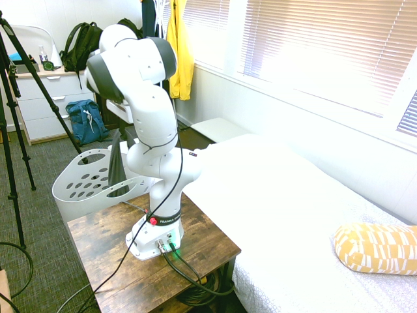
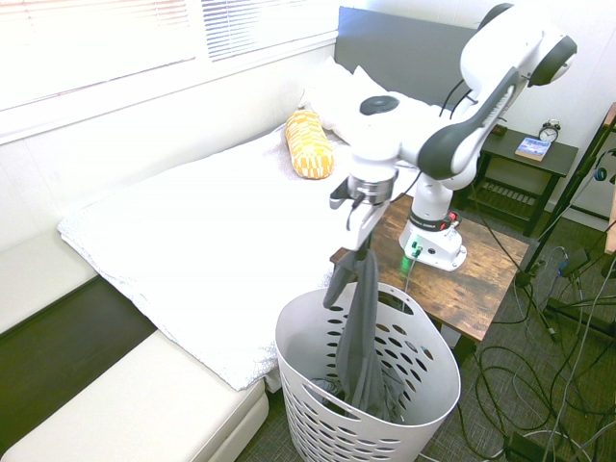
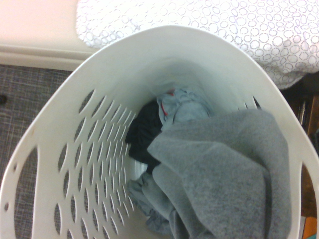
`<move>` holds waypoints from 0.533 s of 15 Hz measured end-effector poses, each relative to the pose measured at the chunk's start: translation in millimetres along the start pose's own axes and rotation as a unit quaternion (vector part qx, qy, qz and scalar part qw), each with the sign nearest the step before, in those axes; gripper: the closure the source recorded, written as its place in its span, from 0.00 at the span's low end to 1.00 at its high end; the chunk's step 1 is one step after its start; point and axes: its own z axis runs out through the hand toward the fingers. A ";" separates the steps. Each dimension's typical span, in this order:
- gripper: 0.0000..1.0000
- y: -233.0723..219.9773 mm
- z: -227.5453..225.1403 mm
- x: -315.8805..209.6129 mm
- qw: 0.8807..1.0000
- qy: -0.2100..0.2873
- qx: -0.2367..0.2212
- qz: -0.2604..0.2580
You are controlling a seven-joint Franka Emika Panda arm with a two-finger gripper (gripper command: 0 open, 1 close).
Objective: Put my clothes in the laundry bag
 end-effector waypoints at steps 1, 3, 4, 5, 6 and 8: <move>1.00 12.5 -1.8 -16.1 1.000 0.010 0.005 -0.014; 1.00 22.7 16.6 -33.9 0.999 0.029 -0.003 -0.039; 1.00 23.9 29.5 -40.3 0.998 0.037 -0.010 -0.048; 0.00 24.3 40.2 -46.0 0.998 0.041 -0.014 -0.054; 0.00 23.9 47.5 -49.9 0.997 0.044 -0.020 -0.061; 0.00 18.5 50.3 -51.8 0.996 0.048 -0.023 -0.067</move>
